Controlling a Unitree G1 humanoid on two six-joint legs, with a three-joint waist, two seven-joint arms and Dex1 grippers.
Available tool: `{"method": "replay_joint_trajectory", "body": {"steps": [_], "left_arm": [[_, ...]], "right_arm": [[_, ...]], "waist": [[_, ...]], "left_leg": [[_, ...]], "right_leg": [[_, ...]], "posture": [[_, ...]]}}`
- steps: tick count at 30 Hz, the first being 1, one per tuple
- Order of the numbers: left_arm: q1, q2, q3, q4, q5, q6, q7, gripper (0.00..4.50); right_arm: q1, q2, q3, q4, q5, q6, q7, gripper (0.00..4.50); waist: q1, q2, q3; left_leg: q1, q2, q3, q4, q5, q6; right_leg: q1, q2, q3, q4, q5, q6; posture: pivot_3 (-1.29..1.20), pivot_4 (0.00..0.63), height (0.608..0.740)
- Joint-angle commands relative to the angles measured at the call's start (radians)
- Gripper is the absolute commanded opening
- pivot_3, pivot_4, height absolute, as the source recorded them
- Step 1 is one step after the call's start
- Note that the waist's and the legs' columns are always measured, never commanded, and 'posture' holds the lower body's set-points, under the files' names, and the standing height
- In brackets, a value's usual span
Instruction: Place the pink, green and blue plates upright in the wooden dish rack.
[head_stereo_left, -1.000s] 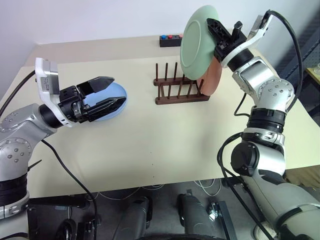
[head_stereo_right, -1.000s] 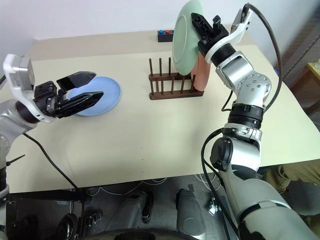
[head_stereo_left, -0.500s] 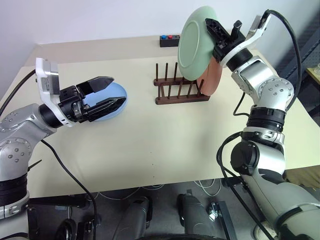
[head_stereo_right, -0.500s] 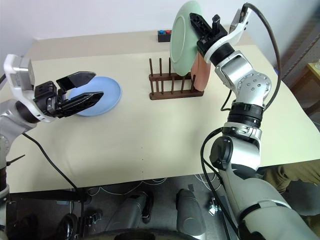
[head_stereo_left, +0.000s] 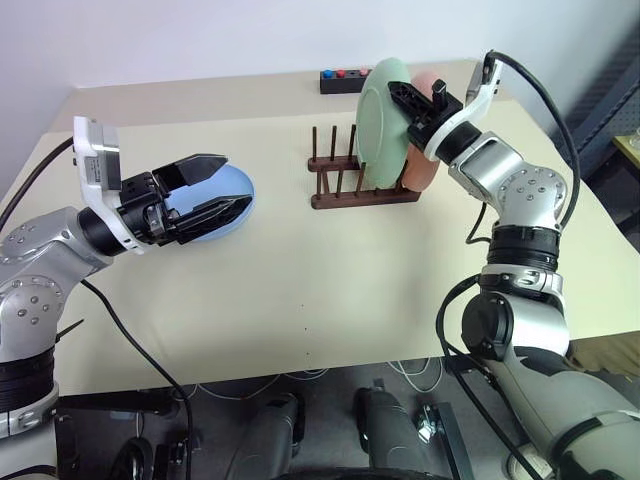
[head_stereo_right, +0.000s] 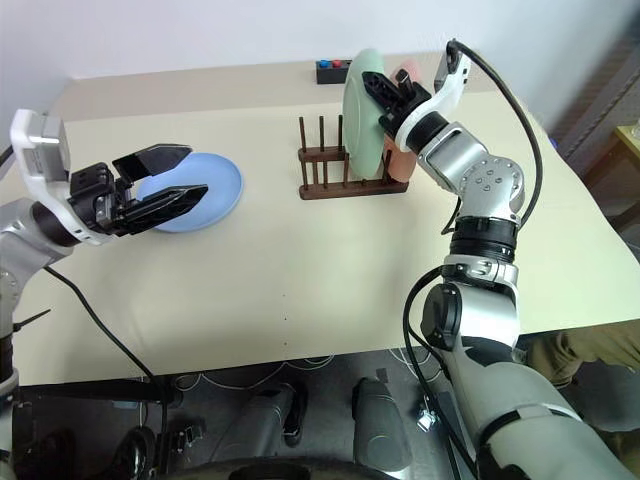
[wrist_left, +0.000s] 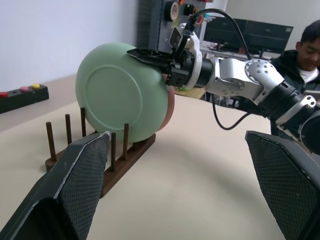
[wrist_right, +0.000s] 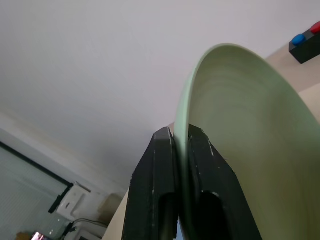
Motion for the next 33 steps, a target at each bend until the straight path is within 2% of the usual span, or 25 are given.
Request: {"method": "replay_joint_trajectory", "body": {"steps": [1,6,7,14,17,22,26,27,30,33], "left_arm": [[-0.011,0.001,0.025,-0.025,0.007,-0.021,-0.003,4.5],[-0.016,-0.003,0.021,-0.021,0.009,-0.022,-0.005,4.5],[-0.017,-0.003,0.02,-0.02,0.01,-0.022,-0.005,4.5],[-0.019,-0.005,0.018,-0.017,0.02,-0.022,-0.01,4.5],[-0.015,-0.002,0.018,-0.016,0.027,-0.018,-0.01,4.5],[-0.046,0.036,-0.014,0.048,0.141,0.025,0.106,4.5],[-0.148,0.109,-0.034,0.233,0.218,0.167,0.208,4.5],[-0.189,0.134,-0.038,0.327,0.258,0.186,0.235,4.5],[-0.276,0.194,-0.073,0.52,0.387,0.162,0.263,4.5],[-0.44,0.246,-0.192,0.802,0.536,0.207,0.266,4.5]], "right_arm": [[-0.016,-0.006,0.003,-0.047,0.013,0.003,0.038,1.56],[-0.025,-0.02,0.02,-0.06,-0.02,-0.019,0.049,4.12],[-0.025,-0.027,0.033,-0.067,-0.035,-0.029,0.061,4.47],[-0.019,-0.08,0.138,-0.121,-0.18,-0.158,0.165,4.47],[-0.025,-0.084,0.14,-0.123,-0.197,-0.181,0.185,4.47],[-0.037,-0.111,0.168,-0.17,-0.234,-0.257,0.286,4.47],[-0.036,-0.119,0.173,-0.198,-0.214,-0.24,0.335,4.47],[-0.031,-0.116,0.176,-0.203,-0.214,-0.236,0.338,4.47],[-0.02,-0.108,0.182,-0.214,-0.216,-0.232,0.345,4.47],[-0.017,-0.098,0.183,-0.21,-0.214,-0.233,0.347,4.47]], "waist": [[0.0,0.0,0.0],[0.0,0.0,0.0],[0.0,0.0,0.0],[0.001,0.0,0.0],[0.0,0.0,0.0],[0.001,0.0,0.0],[0.001,0.0,0.0],[0.0,0.0,0.0],[-0.003,0.0,0.0],[0.0,0.0,0.0]], "left_leg": [[0.0,0.0,0.0,0.0,0.0,0.0],[0.0,0.0,0.0,0.0,0.0,0.0],[0.0,0.0,0.0,0.0,0.0,0.0],[0.0,0.0,0.0,0.0,0.0,0.0],[0.0,0.0,0.0,0.0,0.0,0.0],[0.0,0.0,0.0,0.0,0.0,0.0],[0.0,0.0,0.0,0.0,0.0,0.0],[0.0,0.0,0.0,0.0,0.0,0.0],[0.0,0.0,0.0,-0.001,0.0,0.0],[0.0,0.0,0.0,-0.001,0.0,-0.001]], "right_leg": [[0.0,0.0,0.0,0.0,0.0,0.0],[0.0,0.0,0.0,0.0,0.0,0.0],[0.0,0.0,0.0,0.0,0.0,0.0],[0.0,0.0,0.0,0.0,0.0,0.0],[0.0,0.0,0.0,0.0,0.0,0.0],[0.0,0.0,0.0,0.0,0.0,0.0],[0.0,0.001,0.0,0.0,0.0,0.0],[0.0,0.001,0.0,0.0,0.0,0.0],[-0.001,0.001,0.0,0.0,0.0,0.0],[-0.002,0.001,0.0,0.001,0.0,0.0]], "posture": [[0.0,0.15,0.74],[0.0,0.15,0.74],[0.0,0.15,0.74],[0.0,0.15,0.74],[0.0,0.15,0.74],[0.0,0.15,0.74],[0.0,0.15,0.74],[0.0,0.15,0.74],[0.0,0.15,0.74],[0.0,0.15,0.74]]}}
